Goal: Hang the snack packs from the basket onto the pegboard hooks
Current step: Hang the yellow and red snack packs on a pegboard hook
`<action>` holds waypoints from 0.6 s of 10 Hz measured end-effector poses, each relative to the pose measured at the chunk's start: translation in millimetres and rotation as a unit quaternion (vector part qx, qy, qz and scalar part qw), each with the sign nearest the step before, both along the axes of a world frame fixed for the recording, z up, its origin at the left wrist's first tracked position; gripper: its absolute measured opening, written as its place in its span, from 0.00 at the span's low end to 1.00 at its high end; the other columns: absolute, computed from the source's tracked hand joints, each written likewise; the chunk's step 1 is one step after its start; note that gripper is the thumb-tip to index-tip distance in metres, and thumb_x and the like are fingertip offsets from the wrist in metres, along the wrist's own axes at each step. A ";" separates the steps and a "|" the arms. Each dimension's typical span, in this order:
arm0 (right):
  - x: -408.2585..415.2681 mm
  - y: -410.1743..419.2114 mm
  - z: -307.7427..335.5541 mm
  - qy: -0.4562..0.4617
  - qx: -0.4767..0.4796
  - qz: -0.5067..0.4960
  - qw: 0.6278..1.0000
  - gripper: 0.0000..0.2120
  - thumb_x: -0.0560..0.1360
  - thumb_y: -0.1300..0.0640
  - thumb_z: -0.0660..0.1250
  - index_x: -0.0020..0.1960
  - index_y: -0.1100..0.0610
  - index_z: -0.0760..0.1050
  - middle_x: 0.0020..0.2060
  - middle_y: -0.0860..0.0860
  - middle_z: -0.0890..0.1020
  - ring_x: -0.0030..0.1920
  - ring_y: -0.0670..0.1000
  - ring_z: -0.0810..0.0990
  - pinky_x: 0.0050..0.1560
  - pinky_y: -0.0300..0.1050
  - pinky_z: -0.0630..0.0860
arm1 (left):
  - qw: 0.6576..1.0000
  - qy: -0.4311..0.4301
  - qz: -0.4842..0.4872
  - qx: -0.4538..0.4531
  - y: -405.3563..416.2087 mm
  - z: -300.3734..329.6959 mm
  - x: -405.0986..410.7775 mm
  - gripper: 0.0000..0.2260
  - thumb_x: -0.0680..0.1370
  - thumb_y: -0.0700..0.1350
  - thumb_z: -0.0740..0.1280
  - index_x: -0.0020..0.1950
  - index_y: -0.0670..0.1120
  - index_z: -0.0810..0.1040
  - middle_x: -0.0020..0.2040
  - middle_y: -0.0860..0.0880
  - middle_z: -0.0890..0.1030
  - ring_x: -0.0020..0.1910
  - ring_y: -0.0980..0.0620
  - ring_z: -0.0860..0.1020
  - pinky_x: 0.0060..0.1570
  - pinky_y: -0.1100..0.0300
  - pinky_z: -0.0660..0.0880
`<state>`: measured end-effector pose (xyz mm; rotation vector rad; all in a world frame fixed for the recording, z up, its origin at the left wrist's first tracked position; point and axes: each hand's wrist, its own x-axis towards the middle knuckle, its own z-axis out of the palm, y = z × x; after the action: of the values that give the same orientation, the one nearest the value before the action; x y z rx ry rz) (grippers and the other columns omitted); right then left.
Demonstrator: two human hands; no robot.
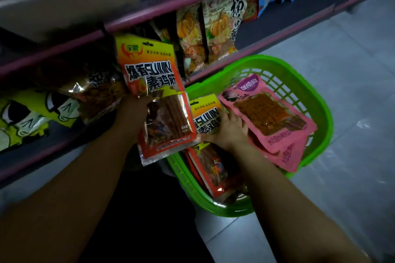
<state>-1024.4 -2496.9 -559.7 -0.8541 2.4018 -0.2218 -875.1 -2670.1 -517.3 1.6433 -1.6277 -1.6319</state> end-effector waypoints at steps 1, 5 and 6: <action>-3.3 0.1 -0.1 -0.039 -0.157 -0.156 0.974 0.37 0.67 0.43 0.75 0.69 0.58 0.67 0.65 0.59 0.74 0.65 0.60 0.72 0.64 0.55 0.70 | 0.997 0.066 0.029 -0.001 23.5 28.0 -7.6 0.04 0.75 0.41 0.66 0.43 0.49 0.78 0.39 0.49 0.81 0.40 0.47 0.80 0.45 0.54 0.77; -26.9 0.0 53.0 0.059 -0.291 -0.254 0.921 0.12 0.77 0.53 0.64 0.56 0.58 0.78 0.50 0.59 0.84 0.52 0.60 0.81 0.52 0.53 0.76 | 0.965 0.014 -0.043 -0.259 24.6 40.4 -18.5 0.12 0.78 0.50 0.64 0.47 0.42 0.80 0.38 0.48 0.79 0.42 0.51 0.77 0.39 0.63 0.64; -40.7 6.7 75.6 0.069 -0.327 -0.253 0.908 0.10 0.78 0.55 0.62 0.51 0.61 0.78 0.45 0.60 0.83 0.47 0.59 0.81 0.47 0.50 0.74 | 0.955 0.033 -0.015 -0.294 25.6 47.8 -18.6 0.10 0.79 0.48 0.63 0.40 0.45 0.77 0.31 0.51 0.76 0.36 0.51 0.76 0.30 0.62 0.61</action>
<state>-1065.0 -2490.2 -484.1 -0.4884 2.6710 -1.2620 -893.8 -2644.6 -469.6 1.2443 -1.8687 -1.0436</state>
